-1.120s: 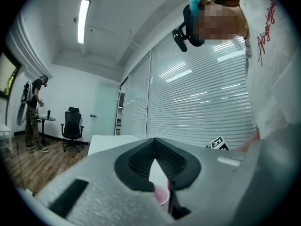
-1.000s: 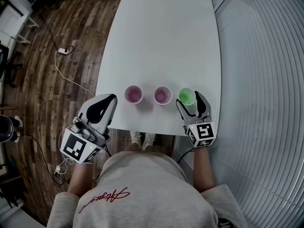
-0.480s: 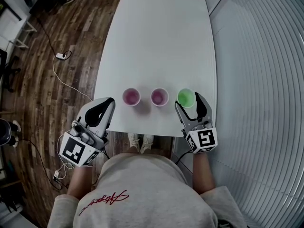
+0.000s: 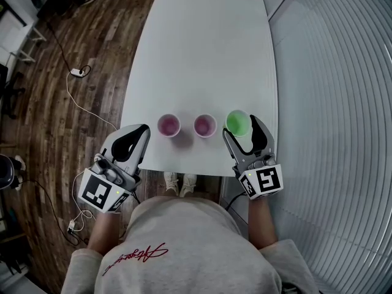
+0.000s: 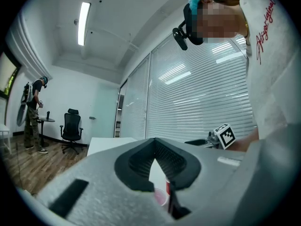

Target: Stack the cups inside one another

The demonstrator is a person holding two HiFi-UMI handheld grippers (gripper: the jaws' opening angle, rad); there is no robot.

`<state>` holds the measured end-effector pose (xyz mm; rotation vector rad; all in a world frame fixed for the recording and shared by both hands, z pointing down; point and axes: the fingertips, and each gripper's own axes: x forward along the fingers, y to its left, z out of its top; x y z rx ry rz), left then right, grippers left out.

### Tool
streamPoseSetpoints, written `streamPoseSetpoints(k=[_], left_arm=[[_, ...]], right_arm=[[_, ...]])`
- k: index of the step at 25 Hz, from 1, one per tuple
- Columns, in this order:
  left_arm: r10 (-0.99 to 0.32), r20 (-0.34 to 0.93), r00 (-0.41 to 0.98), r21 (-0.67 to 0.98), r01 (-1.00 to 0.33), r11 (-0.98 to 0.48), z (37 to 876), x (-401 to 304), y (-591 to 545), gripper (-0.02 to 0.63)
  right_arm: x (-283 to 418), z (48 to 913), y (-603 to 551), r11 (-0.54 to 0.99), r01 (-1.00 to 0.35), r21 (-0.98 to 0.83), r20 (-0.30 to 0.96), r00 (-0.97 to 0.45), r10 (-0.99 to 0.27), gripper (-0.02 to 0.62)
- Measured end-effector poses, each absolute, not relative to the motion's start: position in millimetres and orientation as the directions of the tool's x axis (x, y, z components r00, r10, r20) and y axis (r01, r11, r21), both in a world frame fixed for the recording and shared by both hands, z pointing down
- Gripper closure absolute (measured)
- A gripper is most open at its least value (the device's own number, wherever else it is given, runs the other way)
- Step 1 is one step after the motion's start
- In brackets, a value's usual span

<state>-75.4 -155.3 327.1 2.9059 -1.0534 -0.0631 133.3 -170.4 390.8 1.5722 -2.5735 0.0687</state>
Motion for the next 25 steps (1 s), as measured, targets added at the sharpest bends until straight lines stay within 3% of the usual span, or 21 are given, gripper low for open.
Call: streamPoseSetpoints(k=[25], left_arm=[[-0.676,0.002,0.737,0.062,-0.675,-0.736,330.1,-93.7,-158.0,0.611]], right_arm=[[77.8,381.5,-183.1,0.578,-0.814,-0.059,0.072,-0.581,-0.81,0.264]])
